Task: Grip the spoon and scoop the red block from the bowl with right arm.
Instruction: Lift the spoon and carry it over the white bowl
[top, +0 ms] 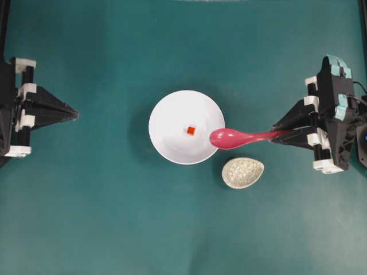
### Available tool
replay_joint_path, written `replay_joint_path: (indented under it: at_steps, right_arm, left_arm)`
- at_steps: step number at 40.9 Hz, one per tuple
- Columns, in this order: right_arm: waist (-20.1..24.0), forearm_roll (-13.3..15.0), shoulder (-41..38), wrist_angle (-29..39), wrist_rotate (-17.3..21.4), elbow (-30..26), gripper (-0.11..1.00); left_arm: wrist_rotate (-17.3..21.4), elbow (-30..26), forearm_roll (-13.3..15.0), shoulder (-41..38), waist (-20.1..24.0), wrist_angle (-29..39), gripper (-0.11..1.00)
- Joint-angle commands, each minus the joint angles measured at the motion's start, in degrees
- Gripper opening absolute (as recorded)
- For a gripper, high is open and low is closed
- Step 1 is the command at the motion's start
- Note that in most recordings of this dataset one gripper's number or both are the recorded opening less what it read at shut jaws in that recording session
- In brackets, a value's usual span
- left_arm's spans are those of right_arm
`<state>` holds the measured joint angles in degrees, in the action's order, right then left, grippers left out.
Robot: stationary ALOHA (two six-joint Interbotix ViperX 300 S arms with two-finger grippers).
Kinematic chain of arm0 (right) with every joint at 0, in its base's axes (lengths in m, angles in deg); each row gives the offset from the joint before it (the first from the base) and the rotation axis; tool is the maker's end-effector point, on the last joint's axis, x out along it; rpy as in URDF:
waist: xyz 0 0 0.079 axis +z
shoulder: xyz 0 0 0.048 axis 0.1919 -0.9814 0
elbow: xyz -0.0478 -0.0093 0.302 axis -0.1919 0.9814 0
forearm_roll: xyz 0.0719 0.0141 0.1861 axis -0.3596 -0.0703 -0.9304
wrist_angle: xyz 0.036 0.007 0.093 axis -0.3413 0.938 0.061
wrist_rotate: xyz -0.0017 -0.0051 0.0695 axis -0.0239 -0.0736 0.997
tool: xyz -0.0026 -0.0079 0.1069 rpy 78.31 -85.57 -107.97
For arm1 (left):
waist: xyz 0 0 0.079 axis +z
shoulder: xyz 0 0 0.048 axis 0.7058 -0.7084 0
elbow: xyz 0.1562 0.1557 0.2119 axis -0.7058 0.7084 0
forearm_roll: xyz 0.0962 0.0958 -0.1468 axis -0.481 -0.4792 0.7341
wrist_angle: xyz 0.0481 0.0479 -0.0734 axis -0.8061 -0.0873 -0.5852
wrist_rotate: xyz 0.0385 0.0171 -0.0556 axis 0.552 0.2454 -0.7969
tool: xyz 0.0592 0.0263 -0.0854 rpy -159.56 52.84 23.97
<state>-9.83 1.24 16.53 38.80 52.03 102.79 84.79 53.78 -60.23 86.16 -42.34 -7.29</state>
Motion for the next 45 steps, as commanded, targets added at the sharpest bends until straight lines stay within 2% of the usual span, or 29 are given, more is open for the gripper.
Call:
replay_joint_path:
  at_steps: [1, 11, 21, 30, 45]
  right_arm:
    - [-0.97, 0.18, -0.79, -0.09, 0.09, -2.72, 0.24]
    - [-2.64, 0.18, -3.6, 2.11, 0.18, -6.06, 0.24]
    - [-4.48, 0.18, -6.5, 9.49, 0.35, -10.2, 0.24]
    - [-5.89, 0.18, -9.58, 13.45, 0.35, -13.71, 0.24]
    - [-7.12, 0.18, -18.63, 24.79, 0.18, -21.62, 0.24]
  left_arm:
    - [0.09, -1.14, -0.18, -0.18, 0.09, -0.18, 0.0]
    - [0.09, -1.14, -0.09, 0.09, 0.09, -0.18, 0.0]
    - [0.09, -1.23, -0.18, 0.62, 0.09, -0.18, 0.0]
    - [0.09, -1.23, -0.18, 0.79, 0.09, -0.18, 0.0]
    - [0.0, -1.23, -0.09, 0.79, 0.09, -0.18, 0.0]
